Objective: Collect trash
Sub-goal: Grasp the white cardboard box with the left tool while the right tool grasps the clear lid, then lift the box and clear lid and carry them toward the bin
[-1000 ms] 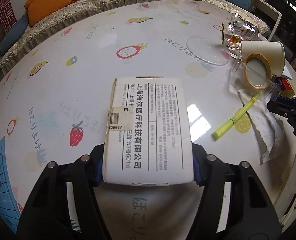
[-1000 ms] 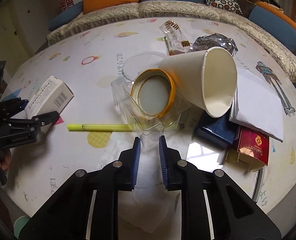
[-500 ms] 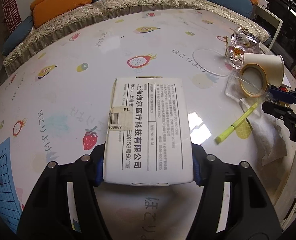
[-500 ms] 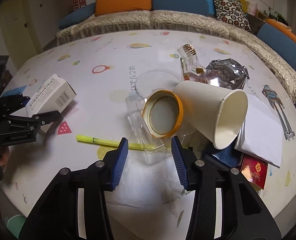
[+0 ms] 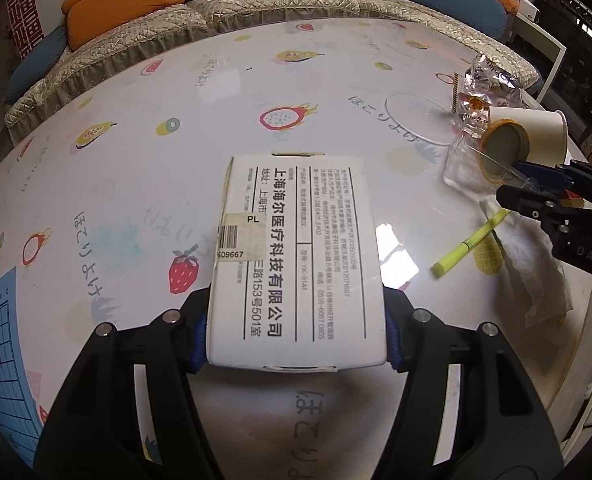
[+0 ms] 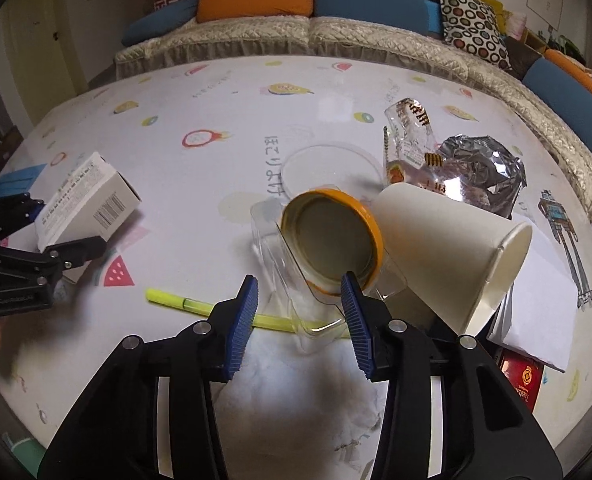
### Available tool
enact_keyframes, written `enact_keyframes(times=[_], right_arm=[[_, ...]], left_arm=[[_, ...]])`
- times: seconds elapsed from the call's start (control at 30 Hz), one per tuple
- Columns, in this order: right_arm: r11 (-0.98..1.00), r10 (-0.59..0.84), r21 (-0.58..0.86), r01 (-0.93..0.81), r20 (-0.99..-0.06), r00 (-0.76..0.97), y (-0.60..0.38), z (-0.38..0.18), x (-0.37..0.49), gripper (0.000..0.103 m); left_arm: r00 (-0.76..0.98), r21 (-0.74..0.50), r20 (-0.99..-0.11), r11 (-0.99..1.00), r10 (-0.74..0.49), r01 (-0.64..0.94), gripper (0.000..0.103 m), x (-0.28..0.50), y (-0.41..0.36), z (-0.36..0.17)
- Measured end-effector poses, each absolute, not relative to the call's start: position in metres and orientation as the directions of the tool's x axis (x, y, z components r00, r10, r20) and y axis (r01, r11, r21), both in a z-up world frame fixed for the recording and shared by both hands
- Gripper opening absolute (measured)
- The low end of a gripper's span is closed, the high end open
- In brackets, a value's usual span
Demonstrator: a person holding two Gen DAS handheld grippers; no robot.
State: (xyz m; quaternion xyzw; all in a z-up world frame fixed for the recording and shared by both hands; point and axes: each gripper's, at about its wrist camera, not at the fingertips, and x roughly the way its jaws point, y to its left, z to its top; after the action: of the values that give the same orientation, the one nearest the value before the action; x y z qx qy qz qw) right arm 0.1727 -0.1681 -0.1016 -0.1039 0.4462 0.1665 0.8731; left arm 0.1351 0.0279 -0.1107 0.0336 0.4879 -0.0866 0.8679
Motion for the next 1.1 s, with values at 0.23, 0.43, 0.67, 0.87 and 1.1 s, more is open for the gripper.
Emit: enact_keyframes(times=[0.23,0.43,0.67,0.87,1.1], right_arm=[[0.914,0.249,0.014,-0.406,-0.811,0.530,-0.165,-0.097,0.170,0.019],[0.907,0.338,0.119,-0.403,-0.777,0.531,-0.171,-0.074,0.160,0.019],[0.870,0.478,0.301,-0.391,-0.711,0.516,-0.183,-0.046,0.148,0.019],[0.874,0.432,0.217,-0.435,-0.758,0.488,-0.169,-0.049,0.130,0.019],[0.881,0.345,0.132,-0.455,-0.836,0.426,-0.162,-0.089,0.106,0.018]], left_arm=[[0.520,-0.025,-0.846,0.982,-0.121,0.188,0.060,0.133,0.030,-0.107],[0.551,-0.014,-0.826,0.982,-0.118,0.190,0.060,0.125,0.028,-0.089],[0.579,-0.003,-0.807,0.981,-0.116,0.192,0.060,0.110,0.029,-0.066],[0.587,0.003,-0.802,0.981,-0.115,0.196,0.060,0.094,0.028,-0.060],[0.553,0.002,-0.824,0.975,-0.124,0.222,0.060,0.079,0.022,-0.079]])
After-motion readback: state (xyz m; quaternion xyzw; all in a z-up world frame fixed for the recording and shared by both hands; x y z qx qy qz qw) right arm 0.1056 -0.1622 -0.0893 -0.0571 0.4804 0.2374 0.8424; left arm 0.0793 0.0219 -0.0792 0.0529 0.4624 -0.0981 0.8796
